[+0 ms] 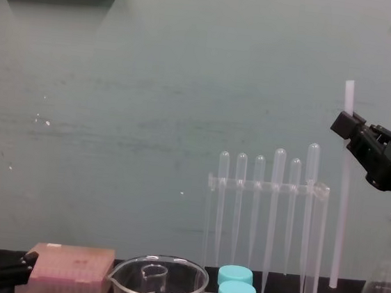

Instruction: Pick up the stirring rod with one hand, then place it down.

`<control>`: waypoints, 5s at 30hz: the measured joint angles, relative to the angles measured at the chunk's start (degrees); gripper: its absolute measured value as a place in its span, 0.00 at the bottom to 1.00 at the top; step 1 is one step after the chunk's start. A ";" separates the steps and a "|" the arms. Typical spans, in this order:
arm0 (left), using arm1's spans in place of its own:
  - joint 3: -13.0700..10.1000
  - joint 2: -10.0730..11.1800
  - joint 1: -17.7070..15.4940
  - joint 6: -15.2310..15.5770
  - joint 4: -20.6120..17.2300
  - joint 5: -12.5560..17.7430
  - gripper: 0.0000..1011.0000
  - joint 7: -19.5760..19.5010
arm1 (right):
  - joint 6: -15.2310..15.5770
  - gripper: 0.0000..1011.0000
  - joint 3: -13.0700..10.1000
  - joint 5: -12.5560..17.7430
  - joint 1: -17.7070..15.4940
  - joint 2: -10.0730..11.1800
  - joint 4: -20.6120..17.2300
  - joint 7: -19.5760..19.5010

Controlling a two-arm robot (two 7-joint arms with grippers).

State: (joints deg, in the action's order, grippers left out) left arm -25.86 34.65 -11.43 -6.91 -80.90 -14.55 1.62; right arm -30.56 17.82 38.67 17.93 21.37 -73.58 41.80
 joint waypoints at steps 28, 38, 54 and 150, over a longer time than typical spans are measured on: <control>0.00 0.00 0.00 0.00 0.00 0.00 0.99 0.00 | -0.35 0.06 0.10 0.03 0.19 0.01 -0.11 -0.02; 0.00 0.00 0.00 0.00 0.00 0.00 0.99 0.00 | -0.39 0.06 0.10 0.03 0.20 0.01 -0.11 -0.02; 0.00 0.00 0.00 0.00 0.00 0.00 0.99 0.00 | -0.40 0.06 0.10 0.03 0.20 0.00 -0.11 -0.02; 0.00 0.00 0.00 0.00 0.00 0.00 0.99 0.00 | 5.59 0.06 3.37 -0.83 2.30 2.67 7.59 11.48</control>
State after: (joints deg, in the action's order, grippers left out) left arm -25.86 34.64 -11.43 -6.91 -80.90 -14.55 1.62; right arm -24.97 21.19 37.84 20.24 24.04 -65.99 53.29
